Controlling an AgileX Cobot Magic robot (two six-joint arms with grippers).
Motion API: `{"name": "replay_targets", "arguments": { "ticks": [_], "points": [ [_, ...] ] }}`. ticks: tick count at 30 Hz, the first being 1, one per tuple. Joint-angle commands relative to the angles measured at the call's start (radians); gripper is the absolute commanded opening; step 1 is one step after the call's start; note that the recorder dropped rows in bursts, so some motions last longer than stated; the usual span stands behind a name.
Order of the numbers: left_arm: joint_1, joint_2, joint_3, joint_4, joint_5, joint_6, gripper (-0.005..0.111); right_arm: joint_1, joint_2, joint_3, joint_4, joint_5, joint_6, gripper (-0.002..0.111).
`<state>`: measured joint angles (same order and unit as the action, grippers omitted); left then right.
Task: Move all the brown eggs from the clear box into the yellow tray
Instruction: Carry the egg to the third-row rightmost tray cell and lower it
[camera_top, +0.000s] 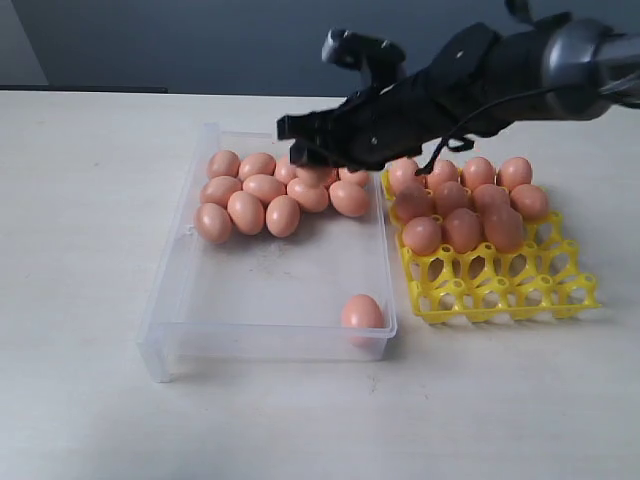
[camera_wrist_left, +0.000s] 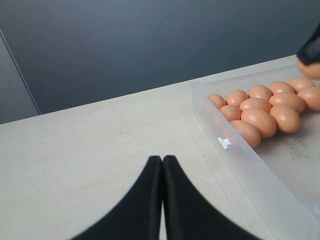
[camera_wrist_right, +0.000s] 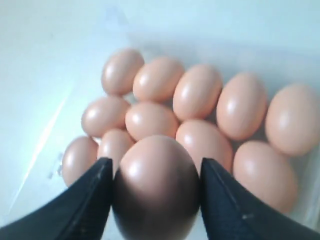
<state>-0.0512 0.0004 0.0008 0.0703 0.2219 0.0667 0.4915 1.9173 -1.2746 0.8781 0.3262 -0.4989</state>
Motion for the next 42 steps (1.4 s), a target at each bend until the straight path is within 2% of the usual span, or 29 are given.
{"name": "replay_targets", "arguments": {
  "ticks": [1,6,11,15,28,37,40,42],
  "points": [
    [0.0,0.0,-0.001,0.0,-0.015,-0.003,0.0,-0.013,-0.178,0.138,-0.055,-0.162,-0.012,0.0],
    [0.0,0.0,-0.001,0.0,-0.015,-0.003,0.0,-0.1,-0.326,0.358,-0.038,-0.339,0.006,0.0],
    [0.0,0.0,-0.001,0.0,-0.015,-0.003,0.0,-0.237,-0.398,0.515,-0.038,-0.36,0.006,0.0],
    [0.0,0.0,-0.001,0.0,-0.015,-0.003,0.0,-0.29,-0.406,0.579,-0.04,-0.372,0.001,0.0],
    [0.0,0.0,-0.001,0.0,-0.015,-0.003,0.0,-0.294,-0.406,0.711,-0.042,-0.6,-0.028,0.0],
    [0.0,0.0,-0.001,0.0,-0.015,-0.003,0.0,-0.294,-0.406,0.712,-0.098,-0.613,-0.032,0.001],
    [0.0,0.0,-0.001,0.0,-0.015,-0.003,0.0,-0.294,-0.406,0.712,-0.1,-0.613,-0.032,0.008],
    [0.0,0.0,-0.001,0.0,-0.015,-0.003,0.0,-0.294,-0.406,0.712,-0.107,-0.613,-0.032,0.018]
  ]
}}
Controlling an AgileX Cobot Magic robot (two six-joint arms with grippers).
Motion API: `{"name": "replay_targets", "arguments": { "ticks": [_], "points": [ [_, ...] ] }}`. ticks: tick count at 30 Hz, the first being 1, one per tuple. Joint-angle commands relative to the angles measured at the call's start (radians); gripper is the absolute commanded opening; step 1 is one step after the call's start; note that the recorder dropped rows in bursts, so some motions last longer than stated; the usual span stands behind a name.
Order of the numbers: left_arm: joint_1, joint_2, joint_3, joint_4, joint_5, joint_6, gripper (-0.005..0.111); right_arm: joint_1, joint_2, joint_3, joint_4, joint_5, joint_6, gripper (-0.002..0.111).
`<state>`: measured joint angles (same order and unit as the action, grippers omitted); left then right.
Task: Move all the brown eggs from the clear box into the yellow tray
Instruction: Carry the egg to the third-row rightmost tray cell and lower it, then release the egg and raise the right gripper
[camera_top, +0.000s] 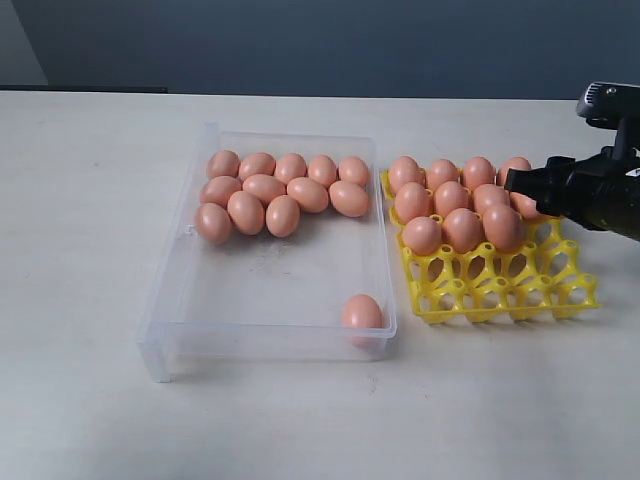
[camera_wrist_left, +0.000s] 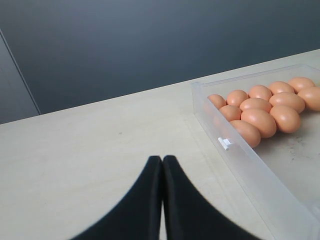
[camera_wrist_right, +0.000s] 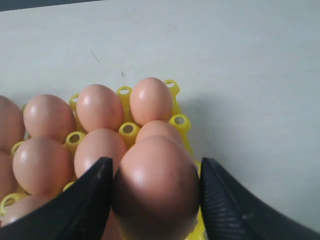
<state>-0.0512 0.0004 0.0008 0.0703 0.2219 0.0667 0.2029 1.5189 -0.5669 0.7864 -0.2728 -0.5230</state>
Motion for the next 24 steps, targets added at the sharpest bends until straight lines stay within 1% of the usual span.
{"name": "replay_targets", "arguments": {
  "ticks": [1,3,4,9,11,15,16,17,24],
  "points": [
    [0.0,0.0,-0.001,0.0,-0.015,-0.003,0.0,-0.006,-0.008,0.004,-0.015,-0.014,-0.008,0.022],
    [0.0,0.0,-0.001,0.0,-0.015,-0.003,0.0,-0.006,-0.008,0.004,-0.015,-0.014,-0.008,0.03],
    [0.0,0.0,-0.001,0.0,-0.015,-0.003,0.0,-0.006,-0.008,0.004,-0.015,-0.014,-0.008,0.032],
    [0.0,0.0,-0.001,0.0,-0.015,-0.003,0.0,-0.006,-0.008,0.004,-0.015,-0.014,-0.008,0.033],
    [0.0,0.0,-0.001,0.0,-0.015,-0.003,0.0,-0.006,-0.008,0.004,-0.015,-0.002,-0.008,0.035],
    [0.0,0.0,-0.001,0.0,-0.015,-0.003,0.0,-0.006,-0.008,0.004,-0.015,0.008,-0.008,0.051],
    [0.0,0.0,-0.001,0.0,-0.015,-0.003,0.0,-0.006,-0.008,0.004,-0.015,0.006,-0.008,0.054],
    [0.0,0.0,-0.001,0.0,-0.015,-0.003,0.0,-0.006,-0.008,0.004,-0.015,0.002,-0.008,0.055],
    [0.0,0.0,-0.001,0.0,-0.015,-0.003,0.0,-0.006,-0.008,-0.002,-0.019,0.011,-0.008,0.055]
  ]
}}
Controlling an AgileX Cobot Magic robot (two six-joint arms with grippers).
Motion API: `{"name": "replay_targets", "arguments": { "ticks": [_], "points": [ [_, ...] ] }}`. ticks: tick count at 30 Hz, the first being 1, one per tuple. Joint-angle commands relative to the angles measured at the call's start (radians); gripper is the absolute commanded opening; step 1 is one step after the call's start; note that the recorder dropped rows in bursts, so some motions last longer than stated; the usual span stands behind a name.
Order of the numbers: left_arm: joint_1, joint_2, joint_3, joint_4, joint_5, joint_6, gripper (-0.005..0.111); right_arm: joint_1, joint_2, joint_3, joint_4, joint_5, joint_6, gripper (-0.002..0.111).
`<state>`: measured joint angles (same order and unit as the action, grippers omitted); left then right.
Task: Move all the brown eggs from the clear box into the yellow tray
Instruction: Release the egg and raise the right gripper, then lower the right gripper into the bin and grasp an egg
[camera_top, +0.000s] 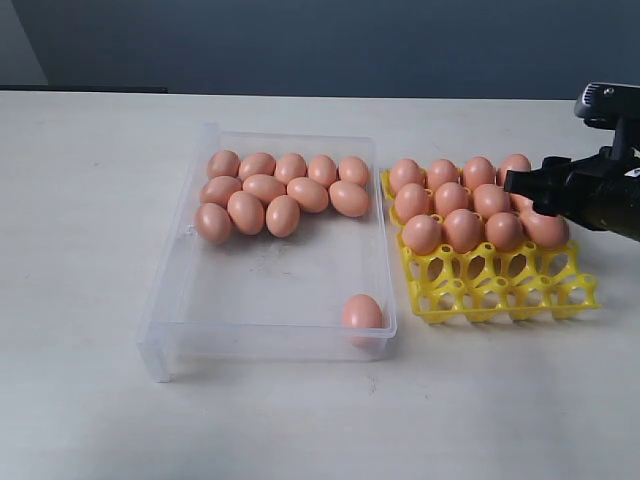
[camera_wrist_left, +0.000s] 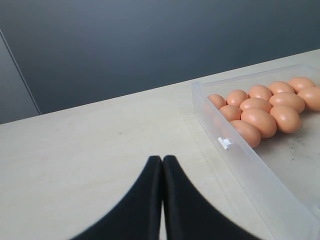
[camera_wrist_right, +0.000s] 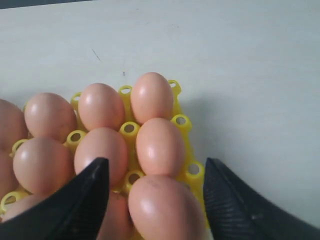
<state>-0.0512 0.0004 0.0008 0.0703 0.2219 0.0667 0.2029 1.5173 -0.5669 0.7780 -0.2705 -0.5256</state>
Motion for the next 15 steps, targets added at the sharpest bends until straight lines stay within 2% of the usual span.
{"name": "replay_targets", "arguments": {
  "ticks": [1,4,7,10,15],
  "points": [
    [0.0,0.0,-0.001,0.0,-0.015,-0.003,0.0,-0.006,-0.006,-0.008,-0.011,0.031,-0.005,0.055],
    [0.0,0.0,-0.001,0.0,-0.015,-0.003,0.0,0.018,-0.008,-0.121,-0.011,0.406,-0.005,0.053],
    [0.0,0.0,-0.001,0.0,-0.015,-0.003,0.0,0.15,0.005,-0.235,-0.018,0.585,-0.067,0.053],
    [0.0,0.0,-0.001,0.0,-0.015,-0.003,0.0,0.266,0.067,-0.325,-0.039,0.673,-0.092,0.053],
    [0.0,0.0,-0.001,0.0,-0.015,-0.003,0.0,0.33,0.206,-0.422,-0.086,0.637,-0.092,0.053]
  ]
}}
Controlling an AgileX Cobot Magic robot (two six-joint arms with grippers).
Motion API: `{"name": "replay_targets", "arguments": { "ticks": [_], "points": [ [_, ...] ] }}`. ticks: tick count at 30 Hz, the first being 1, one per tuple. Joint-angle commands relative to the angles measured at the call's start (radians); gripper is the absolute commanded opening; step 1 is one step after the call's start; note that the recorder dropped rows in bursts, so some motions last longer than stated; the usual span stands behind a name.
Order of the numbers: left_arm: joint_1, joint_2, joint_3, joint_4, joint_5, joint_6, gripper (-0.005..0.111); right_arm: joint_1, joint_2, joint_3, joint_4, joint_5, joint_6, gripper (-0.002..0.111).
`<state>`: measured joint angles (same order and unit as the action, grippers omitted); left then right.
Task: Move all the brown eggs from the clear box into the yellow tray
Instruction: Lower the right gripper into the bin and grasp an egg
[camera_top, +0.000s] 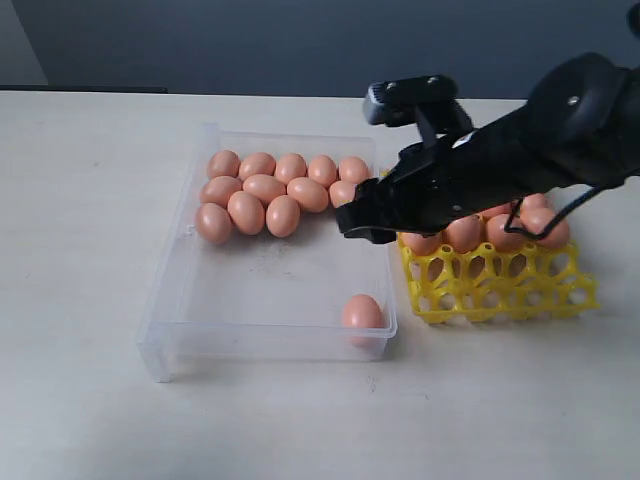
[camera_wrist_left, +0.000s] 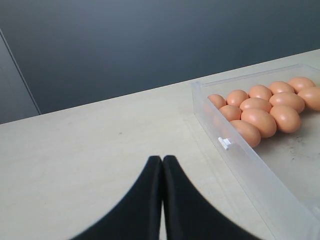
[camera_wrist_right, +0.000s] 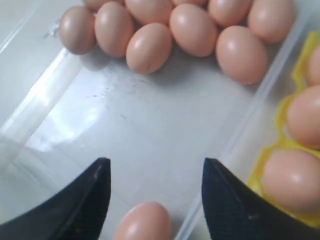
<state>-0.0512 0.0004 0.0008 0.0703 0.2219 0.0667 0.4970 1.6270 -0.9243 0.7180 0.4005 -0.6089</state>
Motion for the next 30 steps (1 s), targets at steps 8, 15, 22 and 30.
{"name": "replay_targets", "arguments": {
  "ticks": [8,15,22,30],
  "points": [
    [0.0,0.0,-0.001,0.0,-0.015,-0.003,0.0,0.053,0.339,-0.318,-0.024,-0.058,-0.009,0.06],
    [0.0,0.0,-0.001,0.0,-0.015,-0.003,0.0,0.053,0.521,-0.536,0.025,0.036,-0.002,0.065],
    [0.0,0.0,-0.001,0.0,-0.015,-0.003,0.0,0.053,0.614,-0.618,0.029,0.071,0.043,0.065],
    [0.0,0.0,-0.001,0.0,-0.015,-0.003,0.0,0.053,0.617,-0.618,0.023,0.144,0.045,0.06]
  ]
}}
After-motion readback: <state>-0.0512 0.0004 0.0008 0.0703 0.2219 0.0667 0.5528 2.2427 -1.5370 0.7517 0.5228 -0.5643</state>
